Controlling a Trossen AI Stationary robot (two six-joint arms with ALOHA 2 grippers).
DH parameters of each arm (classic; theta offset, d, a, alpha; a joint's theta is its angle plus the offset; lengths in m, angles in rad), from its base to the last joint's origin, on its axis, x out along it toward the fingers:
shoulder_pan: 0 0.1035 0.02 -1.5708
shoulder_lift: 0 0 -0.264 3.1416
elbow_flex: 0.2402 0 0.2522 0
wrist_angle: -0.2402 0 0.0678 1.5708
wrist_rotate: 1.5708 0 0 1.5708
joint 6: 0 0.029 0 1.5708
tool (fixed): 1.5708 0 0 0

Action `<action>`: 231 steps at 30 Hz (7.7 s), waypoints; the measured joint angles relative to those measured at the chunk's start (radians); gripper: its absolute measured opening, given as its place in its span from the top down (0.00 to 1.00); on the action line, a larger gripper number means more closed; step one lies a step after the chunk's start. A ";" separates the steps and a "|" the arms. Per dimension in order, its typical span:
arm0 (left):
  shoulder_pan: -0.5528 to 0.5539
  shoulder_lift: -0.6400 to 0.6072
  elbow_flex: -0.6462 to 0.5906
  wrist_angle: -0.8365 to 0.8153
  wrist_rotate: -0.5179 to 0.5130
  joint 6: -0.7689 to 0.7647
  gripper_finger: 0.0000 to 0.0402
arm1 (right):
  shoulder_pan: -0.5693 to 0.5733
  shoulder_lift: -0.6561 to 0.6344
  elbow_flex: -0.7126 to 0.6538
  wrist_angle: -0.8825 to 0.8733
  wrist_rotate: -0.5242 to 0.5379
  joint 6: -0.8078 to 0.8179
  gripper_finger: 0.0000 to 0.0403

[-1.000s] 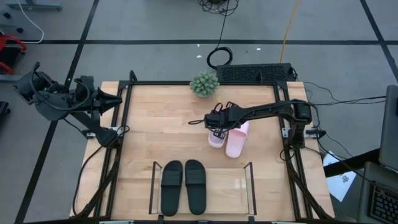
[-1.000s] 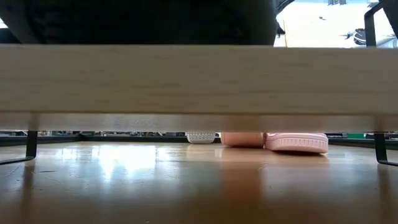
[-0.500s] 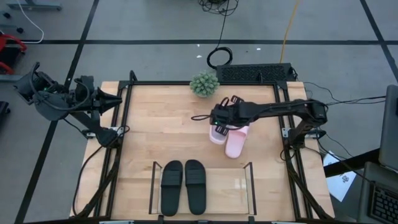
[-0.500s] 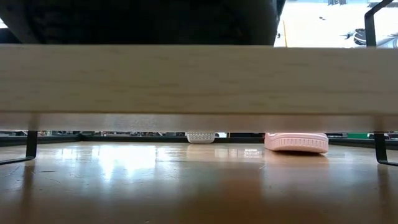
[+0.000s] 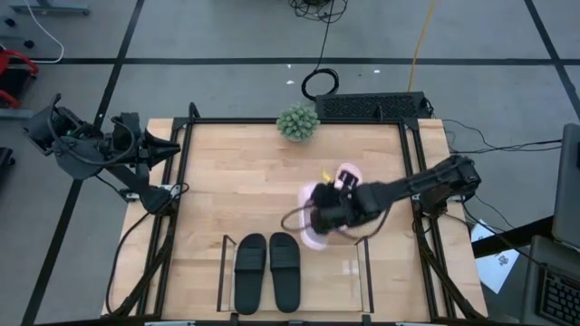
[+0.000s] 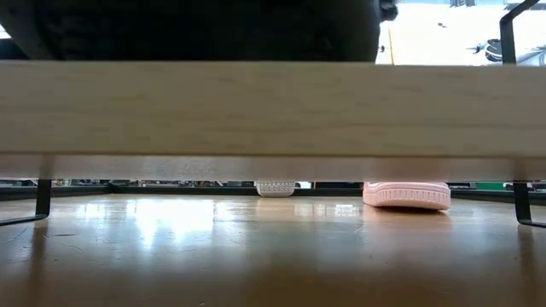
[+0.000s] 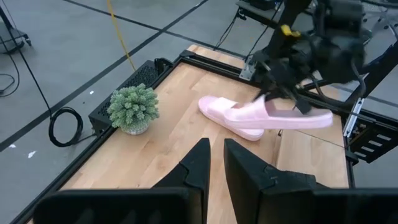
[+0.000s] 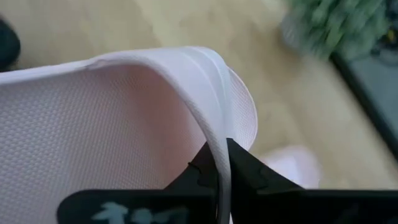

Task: Pick and place slides into the shelf
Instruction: Put the left pink slide on the shelf

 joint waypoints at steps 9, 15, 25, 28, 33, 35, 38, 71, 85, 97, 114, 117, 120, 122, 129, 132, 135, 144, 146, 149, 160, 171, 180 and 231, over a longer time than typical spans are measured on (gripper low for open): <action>0.000 0.017 0.000 0.000 0.000 0.004 0.88 | 0.128 0.167 0.091 -0.120 -0.083 0.210 1.00; 0.000 0.023 0.000 0.000 0.009 0.005 0.88 | 0.180 0.278 0.259 -0.310 -0.078 0.285 1.00; 0.000 0.030 0.000 0.000 0.010 0.024 0.88 | 0.251 0.366 0.300 -0.370 -0.131 0.398 1.00; 0.000 0.032 0.000 0.000 0.010 0.024 0.88 | 0.258 0.383 0.300 -0.363 -0.133 0.420 1.00; 0.000 0.037 0.000 0.000 0.011 0.028 0.88 | 0.261 0.419 0.300 -0.348 -0.154 0.434 1.00; 0.000 0.037 0.000 0.000 0.020 0.029 0.88 | 0.263 0.429 0.301 -0.338 -0.156 0.433 1.00; 0.000 0.037 0.000 0.000 0.031 0.031 0.88 | 0.269 0.441 0.302 -0.333 -0.156 0.434 1.00; 0.000 0.069 0.000 0.000 0.046 0.057 0.88 | 0.305 0.506 0.297 -0.229 -0.158 0.342 1.00; 0.000 0.069 0.000 0.000 0.045 0.073 0.88 | 0.302 0.512 0.364 -0.310 -0.076 0.274 1.00; 0.000 0.070 0.000 0.001 0.053 0.070 0.88 | 0.298 0.511 0.395 -0.327 -0.055 0.217 1.00; 0.000 0.069 0.000 0.001 0.055 0.076 0.88 | 0.299 0.510 0.344 -0.281 -0.077 0.247 1.00; 0.000 0.069 0.000 0.001 0.055 0.076 0.88 | 0.299 0.510 0.344 -0.257 -0.076 0.241 1.00; 0.000 0.069 0.000 0.001 0.055 0.077 0.88 | 0.299 0.510 0.345 -0.290 -0.077 0.237 1.00; 0.000 0.070 0.000 0.001 0.056 0.077 0.88 | 0.299 0.510 0.346 -0.315 -0.076 0.250 1.00; 0.000 0.070 0.000 0.001 0.057 0.077 0.88 | 0.299 0.506 0.346 -0.338 -0.088 0.248 1.00; 0.000 0.069 0.000 0.001 0.057 0.078 0.88 | 0.299 0.506 0.346 -0.338 -0.093 0.244 1.00; 0.000 0.069 0.000 0.001 0.057 0.078 0.88 | 0.299 0.506 0.346 -0.334 -0.104 0.235 1.00; 0.000 0.070 0.000 0.001 0.059 0.078 0.88 | 0.301 0.523 0.346 -0.312 -0.139 0.216 1.00; 0.000 0.070 0.000 0.001 0.062 0.078 0.88 | 0.301 0.528 0.347 -0.306 -0.151 0.215 1.00; 0.000 0.069 0.000 0.002 0.062 0.078 0.88 | 0.306 0.529 0.347 -0.309 -0.152 0.216 1.00; 0.000 0.070 0.000 0.002 0.063 0.083 0.88 | 0.314 0.530 0.343 -0.429 -0.227 0.222 1.00; 0.000 0.069 0.000 0.005 0.063 0.084 0.88 | 0.312 0.529 0.344 -0.400 -0.217 0.207 1.00; 0.000 0.070 0.000 0.005 0.063 0.083 0.88 | 0.311 0.527 0.356 -0.400 -0.209 0.163 1.00; 0.000 0.069 0.000 0.005 0.063 0.091 0.88 | 0.293 0.507 0.362 -0.280 -0.348 0.179 0.57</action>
